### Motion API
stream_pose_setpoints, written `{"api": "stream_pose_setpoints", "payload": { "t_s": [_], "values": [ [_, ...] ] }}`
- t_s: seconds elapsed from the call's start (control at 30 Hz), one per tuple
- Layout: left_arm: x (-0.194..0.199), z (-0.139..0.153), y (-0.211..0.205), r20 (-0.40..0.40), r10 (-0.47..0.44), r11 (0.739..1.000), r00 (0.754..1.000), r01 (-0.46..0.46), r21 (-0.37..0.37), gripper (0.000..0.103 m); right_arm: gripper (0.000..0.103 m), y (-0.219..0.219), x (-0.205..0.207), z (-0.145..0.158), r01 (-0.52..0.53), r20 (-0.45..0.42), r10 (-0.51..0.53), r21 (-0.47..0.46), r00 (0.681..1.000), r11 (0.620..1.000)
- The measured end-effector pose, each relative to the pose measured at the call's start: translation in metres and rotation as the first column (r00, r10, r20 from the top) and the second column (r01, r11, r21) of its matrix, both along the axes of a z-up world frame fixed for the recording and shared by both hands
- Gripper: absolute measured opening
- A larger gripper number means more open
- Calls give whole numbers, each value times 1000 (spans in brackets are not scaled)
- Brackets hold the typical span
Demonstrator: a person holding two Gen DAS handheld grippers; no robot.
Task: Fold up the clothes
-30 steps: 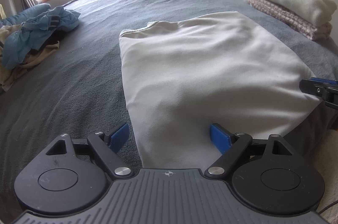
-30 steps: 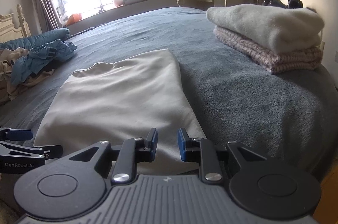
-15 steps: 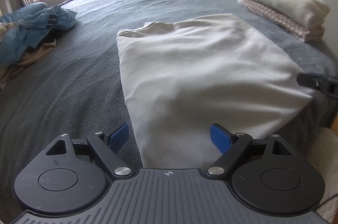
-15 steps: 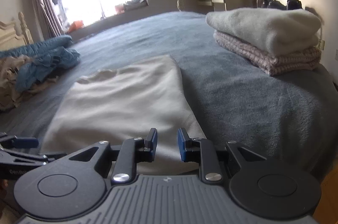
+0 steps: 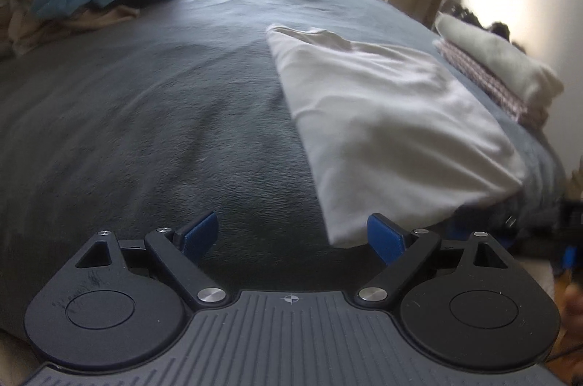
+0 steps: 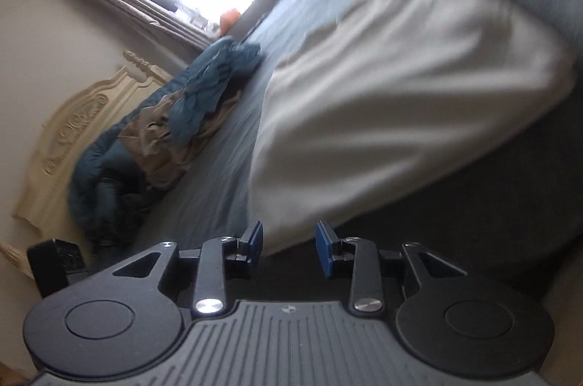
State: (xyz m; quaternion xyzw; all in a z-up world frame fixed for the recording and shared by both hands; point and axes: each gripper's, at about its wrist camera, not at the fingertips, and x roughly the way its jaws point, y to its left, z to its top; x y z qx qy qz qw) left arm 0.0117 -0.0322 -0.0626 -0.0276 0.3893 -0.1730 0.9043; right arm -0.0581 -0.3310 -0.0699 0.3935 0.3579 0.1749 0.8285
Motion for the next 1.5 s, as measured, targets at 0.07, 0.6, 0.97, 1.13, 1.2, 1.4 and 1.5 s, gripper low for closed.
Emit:
{"api": "stream_pose_setpoints", "payload": {
  "t_s": [0.07,0.6,0.97,1.13,1.2,1.4,1.5],
  "values": [
    [1,0,4,-3,15,1000,1000,-15,0,89,37,7,9,-13,-18,-51,22,75,998,997],
    [16,-7,41,-76,111,991,991,-117,-72,88,53,8,24,-69,137,-214,-52,406,975,903],
    [18,-9,45,-70,108,988,992,-115,-100,88,52,15,29,-92,203,-255,-77,514,964,834],
    [19,-7,47,-70,109,987,992,-116,-108,88,54,29,39,-95,173,-220,-57,553,974,815],
    [19,-6,49,-67,113,986,991,-120,-113,88,54,30,43,-92,162,-183,-70,560,981,813],
    [25,-7,51,-86,117,982,989,-128,-139,88,46,36,48,-101,158,-190,-57,573,980,804],
    [28,-5,48,-91,113,984,989,-124,-126,88,43,34,52,-95,145,-174,-55,563,983,813]
  ]
}}
